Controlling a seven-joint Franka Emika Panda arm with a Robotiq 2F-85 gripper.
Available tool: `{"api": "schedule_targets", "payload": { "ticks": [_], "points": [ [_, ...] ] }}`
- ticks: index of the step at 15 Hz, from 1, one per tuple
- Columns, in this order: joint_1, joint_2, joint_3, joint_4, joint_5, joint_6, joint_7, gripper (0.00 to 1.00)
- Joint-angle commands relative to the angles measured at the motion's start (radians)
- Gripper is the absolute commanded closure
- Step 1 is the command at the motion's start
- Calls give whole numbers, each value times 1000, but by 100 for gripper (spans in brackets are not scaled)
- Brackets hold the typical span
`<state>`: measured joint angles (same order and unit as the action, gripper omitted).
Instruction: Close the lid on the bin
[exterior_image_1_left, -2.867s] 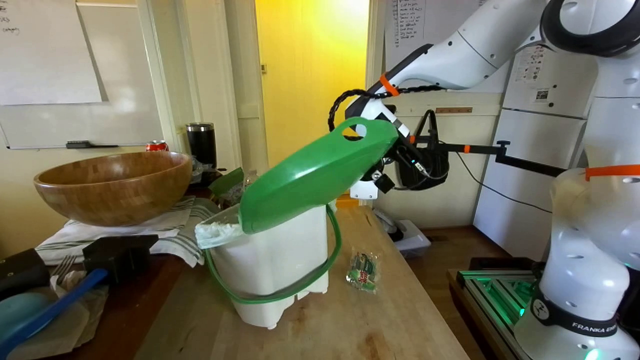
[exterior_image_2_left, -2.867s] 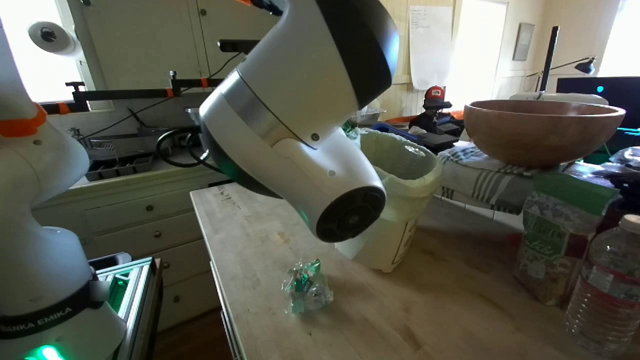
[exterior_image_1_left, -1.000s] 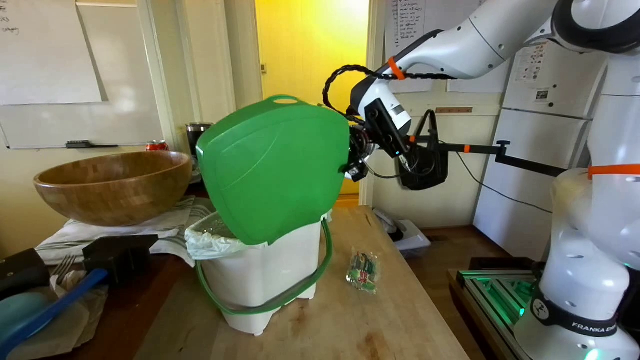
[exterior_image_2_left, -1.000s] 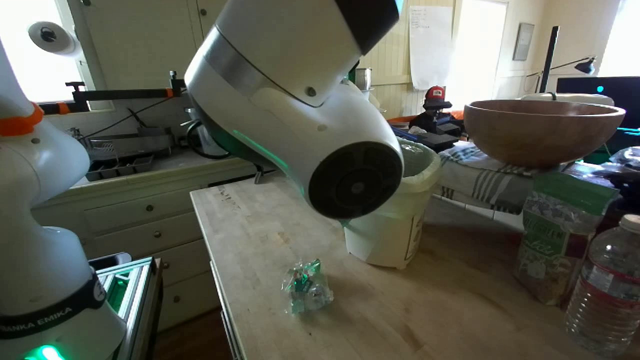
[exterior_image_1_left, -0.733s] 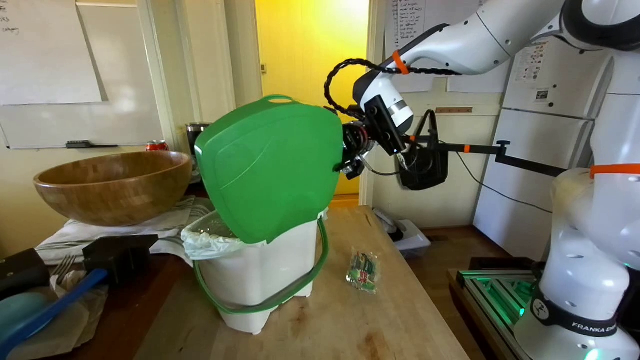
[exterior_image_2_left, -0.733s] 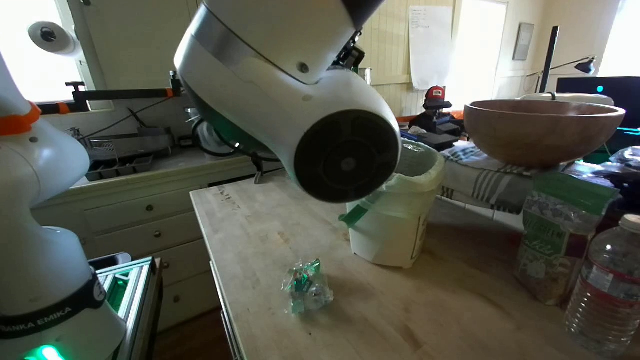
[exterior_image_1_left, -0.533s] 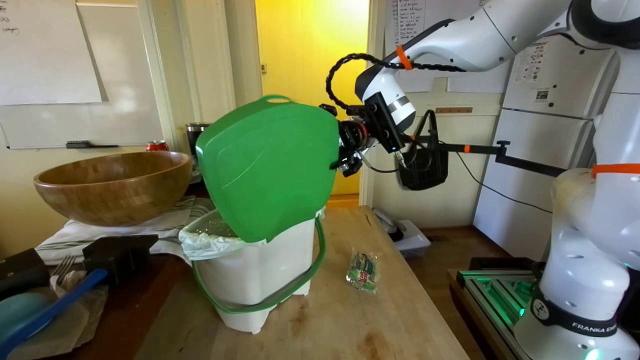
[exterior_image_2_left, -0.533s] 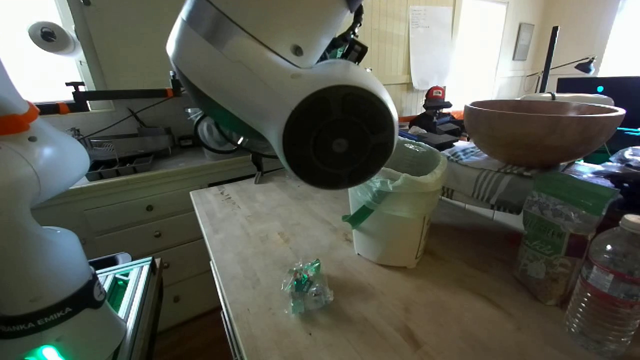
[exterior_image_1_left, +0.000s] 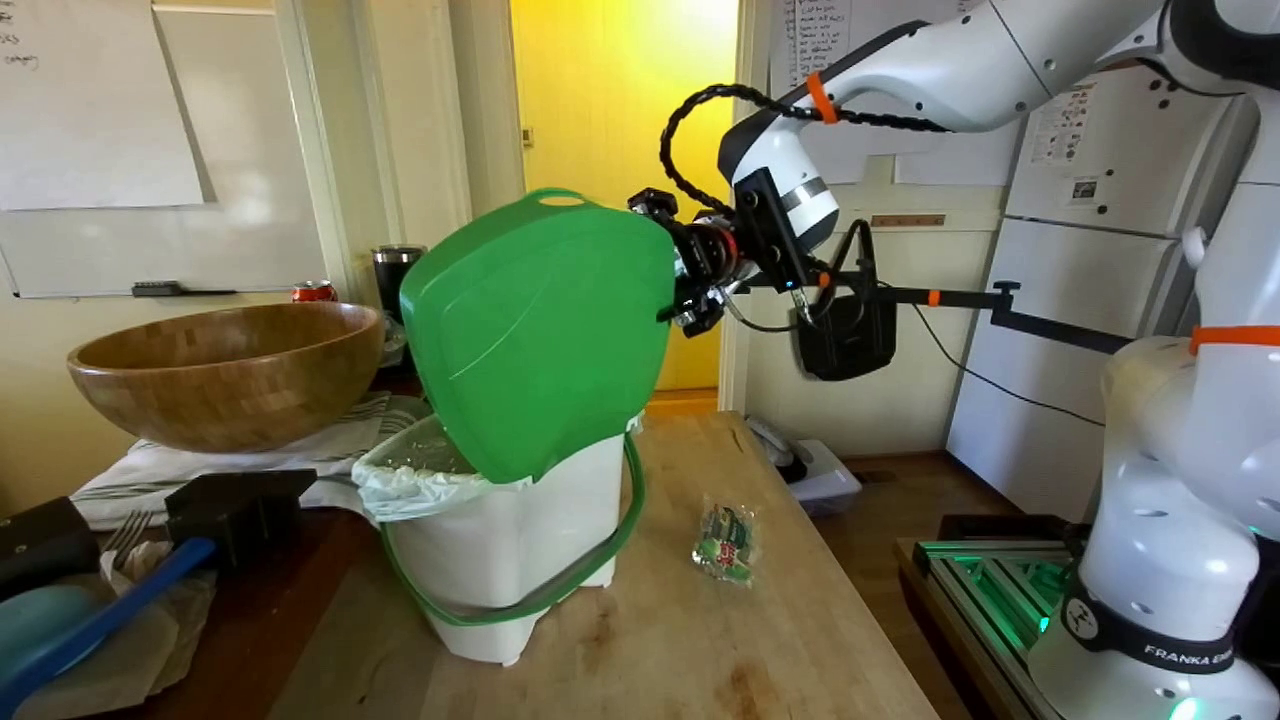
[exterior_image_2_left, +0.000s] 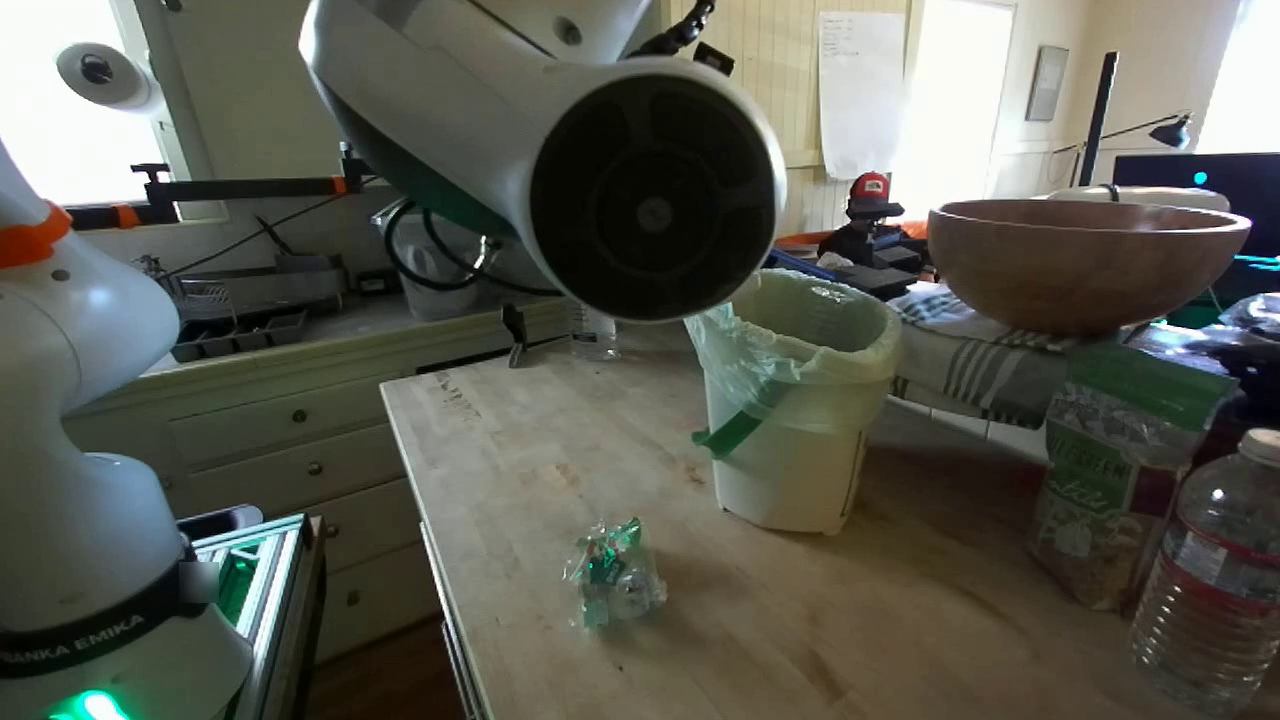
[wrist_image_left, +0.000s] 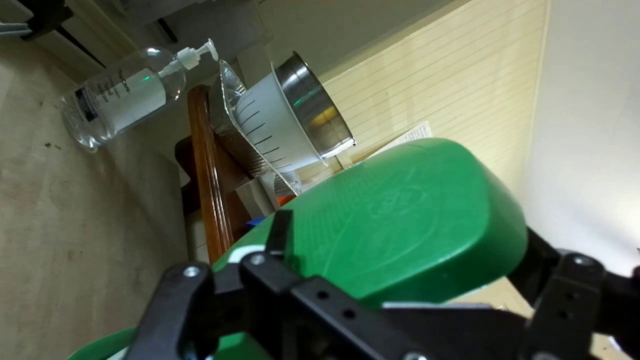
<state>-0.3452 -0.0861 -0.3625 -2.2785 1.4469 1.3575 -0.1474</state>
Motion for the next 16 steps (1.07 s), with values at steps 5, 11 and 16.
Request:
{"api": "schedule_targets", "payload": {
  "ticks": [5, 11, 16],
  "points": [
    [5, -49, 32, -4, 11, 102, -9, 0],
    [-6, -30, 15, 17, 35, 59, 16, 0],
    [-15, 34, -15, 42, 86, -26, 72, 0]
  ]
}}
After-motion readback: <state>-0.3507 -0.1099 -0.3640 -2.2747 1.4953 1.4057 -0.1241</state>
